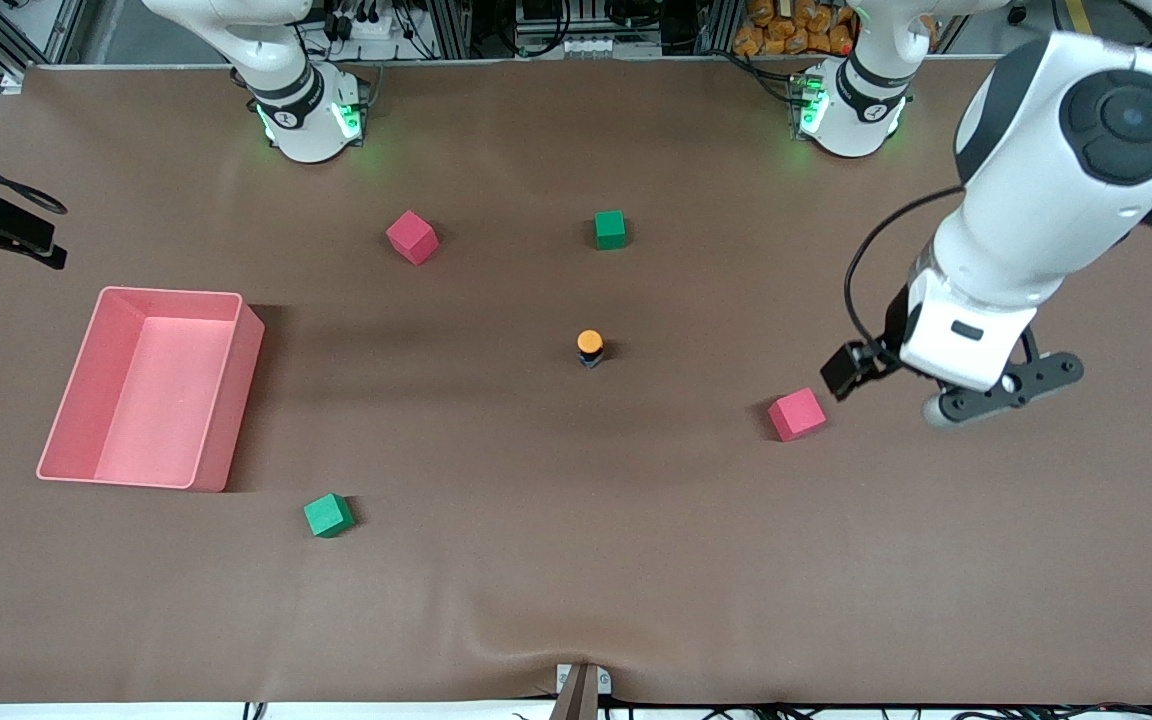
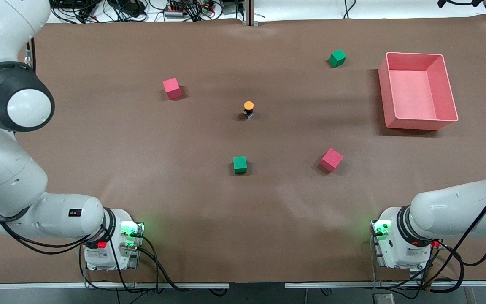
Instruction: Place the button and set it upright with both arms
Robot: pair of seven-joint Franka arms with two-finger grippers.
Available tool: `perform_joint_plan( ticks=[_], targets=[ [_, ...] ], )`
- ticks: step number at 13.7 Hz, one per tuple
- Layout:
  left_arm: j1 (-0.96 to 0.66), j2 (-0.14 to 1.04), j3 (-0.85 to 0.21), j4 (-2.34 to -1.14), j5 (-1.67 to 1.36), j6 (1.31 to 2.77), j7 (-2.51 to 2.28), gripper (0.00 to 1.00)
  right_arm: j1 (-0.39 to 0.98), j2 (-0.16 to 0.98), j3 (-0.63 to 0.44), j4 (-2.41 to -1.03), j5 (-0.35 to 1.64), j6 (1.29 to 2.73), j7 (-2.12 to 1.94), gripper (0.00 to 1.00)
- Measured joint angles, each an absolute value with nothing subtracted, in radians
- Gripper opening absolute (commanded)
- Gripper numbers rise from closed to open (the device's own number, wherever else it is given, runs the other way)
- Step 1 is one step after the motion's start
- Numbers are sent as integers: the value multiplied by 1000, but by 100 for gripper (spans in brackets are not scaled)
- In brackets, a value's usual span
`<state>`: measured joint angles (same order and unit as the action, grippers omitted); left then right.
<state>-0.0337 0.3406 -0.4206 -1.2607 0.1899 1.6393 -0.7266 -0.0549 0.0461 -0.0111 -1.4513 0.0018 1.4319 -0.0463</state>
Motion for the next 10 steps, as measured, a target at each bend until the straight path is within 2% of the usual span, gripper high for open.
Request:
perform_joint_plan(
  ticks=[3, 10],
  targets=[
    [-75, 256, -341, -1273, 89, 1546, -648, 100, -55, 48, -11, -1452, 2, 1431, -46, 100],
    [-67, 82, -100, -1375, 25, 1443, -322, 100, -55, 55, -10, -1452, 2, 1431, -46, 100]
  ],
)
